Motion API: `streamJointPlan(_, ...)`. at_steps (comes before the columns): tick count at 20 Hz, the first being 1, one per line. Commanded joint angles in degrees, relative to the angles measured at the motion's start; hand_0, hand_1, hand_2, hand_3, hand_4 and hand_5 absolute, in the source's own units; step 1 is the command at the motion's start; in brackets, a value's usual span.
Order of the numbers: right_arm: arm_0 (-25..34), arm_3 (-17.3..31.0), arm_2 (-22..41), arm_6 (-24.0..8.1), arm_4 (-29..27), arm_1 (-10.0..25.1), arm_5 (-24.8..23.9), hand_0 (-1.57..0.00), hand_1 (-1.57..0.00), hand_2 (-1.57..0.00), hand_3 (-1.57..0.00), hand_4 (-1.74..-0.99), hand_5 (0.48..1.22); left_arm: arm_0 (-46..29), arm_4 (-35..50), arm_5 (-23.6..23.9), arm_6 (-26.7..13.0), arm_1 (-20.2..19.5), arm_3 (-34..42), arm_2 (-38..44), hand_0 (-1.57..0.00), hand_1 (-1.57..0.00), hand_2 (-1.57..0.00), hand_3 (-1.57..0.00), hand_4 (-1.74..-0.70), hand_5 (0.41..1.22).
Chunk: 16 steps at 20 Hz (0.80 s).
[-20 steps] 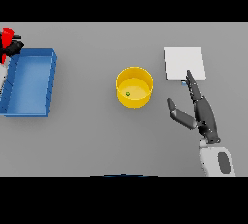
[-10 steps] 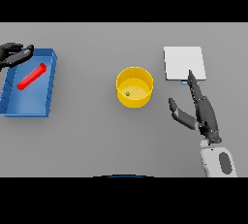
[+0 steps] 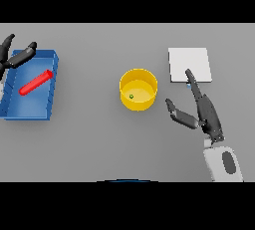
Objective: Pick up the red beaker and tilt it to pour out 1 green nut into yellow bowl. Pick up the yellow bowl and place it on the metallic measuring scale.
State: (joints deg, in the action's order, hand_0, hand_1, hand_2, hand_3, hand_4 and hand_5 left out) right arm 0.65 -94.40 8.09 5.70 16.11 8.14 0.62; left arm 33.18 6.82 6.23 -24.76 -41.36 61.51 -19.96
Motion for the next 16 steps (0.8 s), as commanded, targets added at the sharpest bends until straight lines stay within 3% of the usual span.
streamJointPlan(1,1.0,0.6,0.8,0.7,0.6,1.4,1.8,0.00,0.00,0.00,0.00,-1.080,0.662,-0.4,0.5,0.4,0.9,0.3,0.4,0.4,-0.03,-0.03,-0.03,-0.03,-0.79,0.652)
streamJointPlan(5,7.4,3.3,5.5,-1.8,10.2,8.6,5.5,0.00,0.00,0.00,0.00,-1.128,0.637,-1.0,1.4,0.8,0.6,0.7,2.1,0.6,-0.01,-0.01,-0.01,-0.01,-0.80,0.673)
streamJointPlan(8,13.9,5.0,10.2,-1.0,17.3,12.5,8.4,0.00,0.00,0.00,0.00,-1.142,0.627,-1.6,1.6,1.3,-0.5,0.7,3.5,0.4,-0.01,-0.01,-0.01,-0.01,-0.81,0.687)
streamJointPlan(16,26.8,14.9,20.9,6.0,28.1,16.5,15.0,0.00,0.00,0.00,0.00,-1.156,0.642,-1.4,2.2,-0.4,0.9,0.5,2.1,0.8,0.00,0.00,0.00,0.00,-0.81,0.692)
